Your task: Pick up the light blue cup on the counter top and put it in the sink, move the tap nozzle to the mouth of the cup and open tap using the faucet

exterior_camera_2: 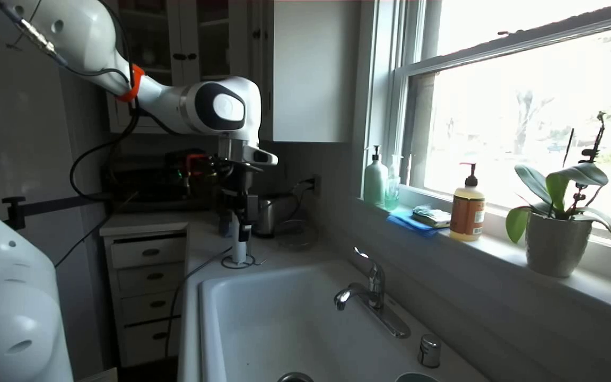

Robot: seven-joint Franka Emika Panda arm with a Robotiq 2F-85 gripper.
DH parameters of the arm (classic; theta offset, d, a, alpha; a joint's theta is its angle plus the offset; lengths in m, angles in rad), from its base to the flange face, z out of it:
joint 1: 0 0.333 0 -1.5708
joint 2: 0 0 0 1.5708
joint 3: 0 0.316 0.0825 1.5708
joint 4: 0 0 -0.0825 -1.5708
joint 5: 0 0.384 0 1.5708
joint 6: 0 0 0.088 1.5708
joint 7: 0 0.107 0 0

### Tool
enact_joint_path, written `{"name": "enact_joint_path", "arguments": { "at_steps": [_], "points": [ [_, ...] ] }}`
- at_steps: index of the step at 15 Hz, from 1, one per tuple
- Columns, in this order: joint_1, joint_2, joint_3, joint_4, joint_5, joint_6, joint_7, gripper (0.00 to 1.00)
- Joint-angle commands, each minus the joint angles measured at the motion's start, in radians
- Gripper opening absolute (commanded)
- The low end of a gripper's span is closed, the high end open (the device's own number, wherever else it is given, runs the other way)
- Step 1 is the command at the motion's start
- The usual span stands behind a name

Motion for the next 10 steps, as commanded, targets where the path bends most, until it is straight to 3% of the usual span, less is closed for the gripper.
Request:
{"name": "enact_joint_path", "arguments": {
  "at_steps": [1,5,10],
  "points": [
    [0.009,0.003,-0.016,0.005,-0.013,-0.015,0.0,1.0],
    [-0.05,-0.046,-0.098,-0.003,-0.072,-0.094,-0.044,1.0],
    [-0.119,-0.07,-0.262,0.013,-0.203,-0.141,-0.316,1.0]
  ]
}}
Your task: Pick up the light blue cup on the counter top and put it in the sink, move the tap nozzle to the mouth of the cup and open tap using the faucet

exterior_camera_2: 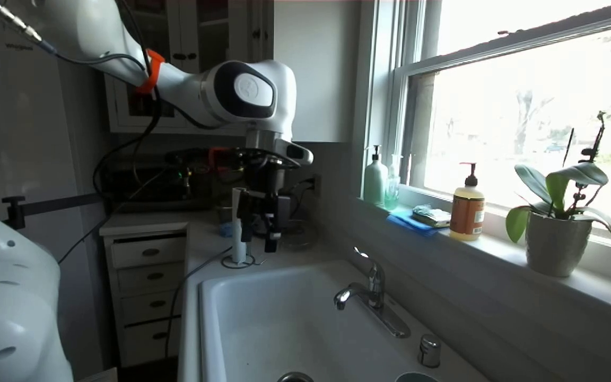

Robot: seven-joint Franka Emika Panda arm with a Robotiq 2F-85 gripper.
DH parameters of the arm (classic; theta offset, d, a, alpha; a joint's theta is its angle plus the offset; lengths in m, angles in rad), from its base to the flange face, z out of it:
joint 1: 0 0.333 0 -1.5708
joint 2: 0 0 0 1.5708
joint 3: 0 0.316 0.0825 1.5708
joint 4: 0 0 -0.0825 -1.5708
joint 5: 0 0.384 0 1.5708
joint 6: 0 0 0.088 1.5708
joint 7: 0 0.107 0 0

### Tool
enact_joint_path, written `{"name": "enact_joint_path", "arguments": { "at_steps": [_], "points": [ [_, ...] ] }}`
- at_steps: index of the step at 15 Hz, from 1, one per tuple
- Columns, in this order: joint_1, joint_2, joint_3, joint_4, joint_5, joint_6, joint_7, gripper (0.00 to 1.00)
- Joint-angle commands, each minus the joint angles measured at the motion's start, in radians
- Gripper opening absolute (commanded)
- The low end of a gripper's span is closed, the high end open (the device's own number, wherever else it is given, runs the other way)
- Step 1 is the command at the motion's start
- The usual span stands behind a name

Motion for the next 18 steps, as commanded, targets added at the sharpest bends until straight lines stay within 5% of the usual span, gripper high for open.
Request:
{"name": "enact_joint_path", "arguments": {
  "at_steps": [1,4,10,13,18],
  "points": [
    [-0.04,-0.02,-0.107,0.012,-0.093,-0.027,-0.213,1.0],
    [-0.071,0.005,-0.192,0.022,-0.132,-0.007,-0.35,1.0],
    [-0.064,-0.009,-0.158,0.003,-0.108,-0.003,-0.283,1.0],
    [-0.104,0.065,-0.196,0.04,-0.14,0.008,-0.293,1.0],
    [-0.143,0.19,-0.302,0.074,-0.14,0.176,-0.432,1.0]
  ]
}}
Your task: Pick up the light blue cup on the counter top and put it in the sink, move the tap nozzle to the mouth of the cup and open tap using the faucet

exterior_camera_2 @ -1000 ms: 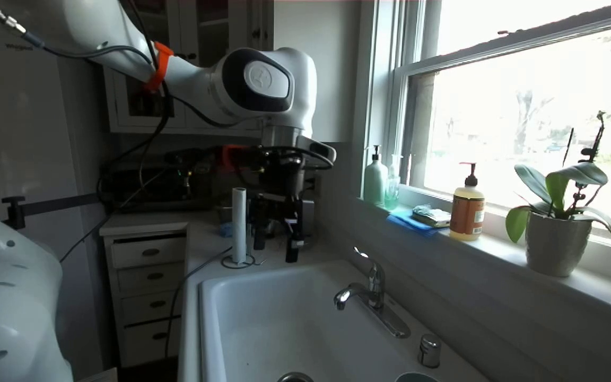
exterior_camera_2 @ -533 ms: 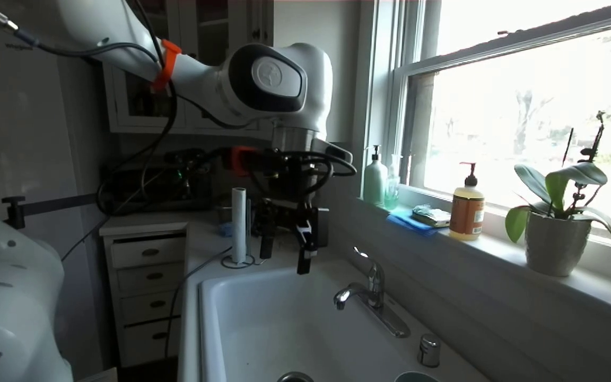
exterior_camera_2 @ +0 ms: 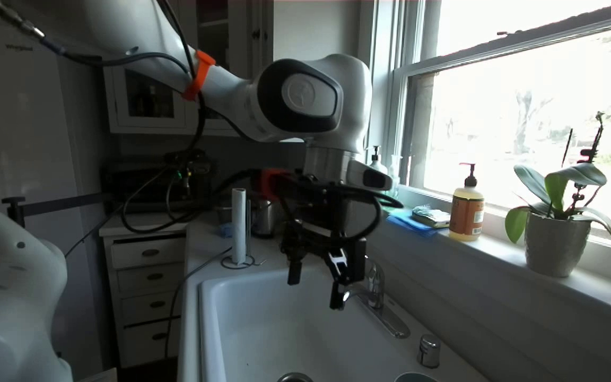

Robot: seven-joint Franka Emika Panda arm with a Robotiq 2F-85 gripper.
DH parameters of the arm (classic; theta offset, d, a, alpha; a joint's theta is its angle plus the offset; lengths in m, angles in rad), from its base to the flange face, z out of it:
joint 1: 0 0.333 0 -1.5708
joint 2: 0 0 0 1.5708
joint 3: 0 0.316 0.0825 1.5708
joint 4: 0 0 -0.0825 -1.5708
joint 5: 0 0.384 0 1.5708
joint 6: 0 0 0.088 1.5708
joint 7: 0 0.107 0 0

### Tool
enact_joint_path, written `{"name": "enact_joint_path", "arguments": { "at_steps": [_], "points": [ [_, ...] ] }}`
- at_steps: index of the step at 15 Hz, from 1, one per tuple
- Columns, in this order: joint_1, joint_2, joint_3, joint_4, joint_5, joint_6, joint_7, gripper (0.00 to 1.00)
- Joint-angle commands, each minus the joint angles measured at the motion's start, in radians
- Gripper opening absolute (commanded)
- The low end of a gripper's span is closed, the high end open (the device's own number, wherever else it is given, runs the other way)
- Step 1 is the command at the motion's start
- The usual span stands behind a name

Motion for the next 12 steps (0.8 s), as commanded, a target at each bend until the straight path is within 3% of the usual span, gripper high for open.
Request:
{"name": "enact_joint_path", "arguments": {
  "at_steps": [1,5,11,12],
  "points": [
    [-0.018,0.125,-0.066,0.061,0.013,0.122,-0.133,1.0],
    [-0.023,0.258,-0.106,0.113,0.045,0.257,-0.261,1.0],
    [-0.051,0.43,-0.091,0.193,0.099,0.319,-0.358,1.0],
    [-0.055,0.363,-0.078,0.137,0.059,0.315,-0.313,1.0]
  ]
}}
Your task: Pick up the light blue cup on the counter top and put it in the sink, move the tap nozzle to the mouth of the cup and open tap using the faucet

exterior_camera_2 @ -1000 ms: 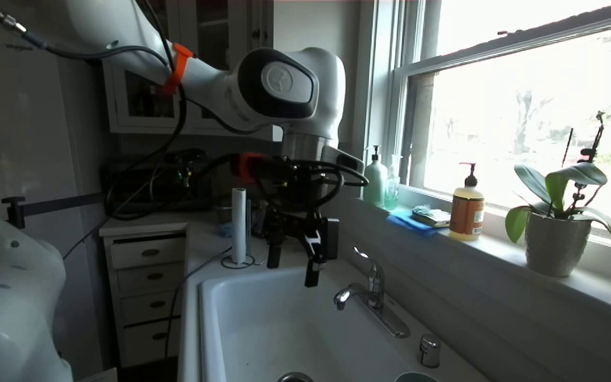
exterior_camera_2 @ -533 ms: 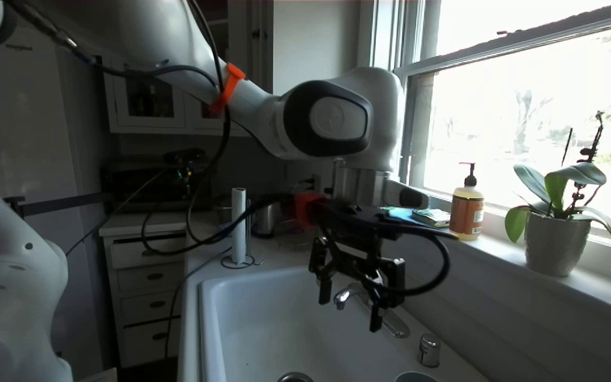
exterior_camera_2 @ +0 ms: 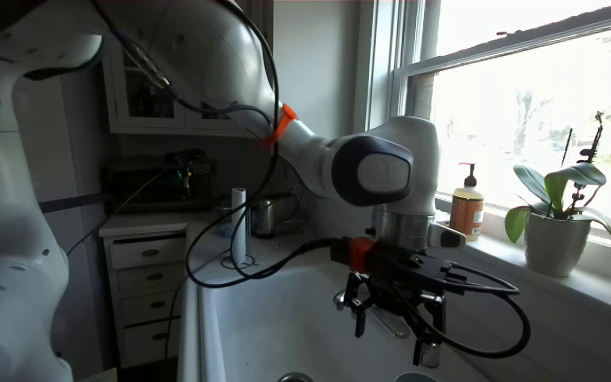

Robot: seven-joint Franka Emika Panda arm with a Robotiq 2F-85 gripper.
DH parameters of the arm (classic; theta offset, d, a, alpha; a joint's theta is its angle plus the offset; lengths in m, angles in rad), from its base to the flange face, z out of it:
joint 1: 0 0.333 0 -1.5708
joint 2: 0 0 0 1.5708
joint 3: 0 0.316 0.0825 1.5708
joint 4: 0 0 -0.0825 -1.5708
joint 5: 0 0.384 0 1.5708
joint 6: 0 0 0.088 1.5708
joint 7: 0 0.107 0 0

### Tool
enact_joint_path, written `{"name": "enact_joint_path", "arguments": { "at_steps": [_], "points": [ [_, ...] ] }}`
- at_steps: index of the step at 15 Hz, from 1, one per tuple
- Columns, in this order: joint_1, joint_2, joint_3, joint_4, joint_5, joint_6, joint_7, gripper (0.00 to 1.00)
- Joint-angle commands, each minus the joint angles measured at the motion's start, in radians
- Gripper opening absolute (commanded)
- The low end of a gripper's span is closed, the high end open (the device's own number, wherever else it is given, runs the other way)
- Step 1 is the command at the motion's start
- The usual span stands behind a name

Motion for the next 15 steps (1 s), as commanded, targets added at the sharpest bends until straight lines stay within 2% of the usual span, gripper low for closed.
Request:
{"name": "enact_joint_path", "arguments": {
  "at_steps": [1,5,13,15],
  "points": [
    [-0.032,0.025,0.031,0.016,0.009,0.001,-0.007,1.0],
    [-0.036,0.063,0.036,0.046,0.016,0.001,-0.012,1.0],
    [-0.064,0.152,0.059,0.048,0.043,0.127,-0.054,1.0],
    [-0.073,0.168,0.065,0.049,0.047,0.111,-0.057,0.92]
  ]
}}
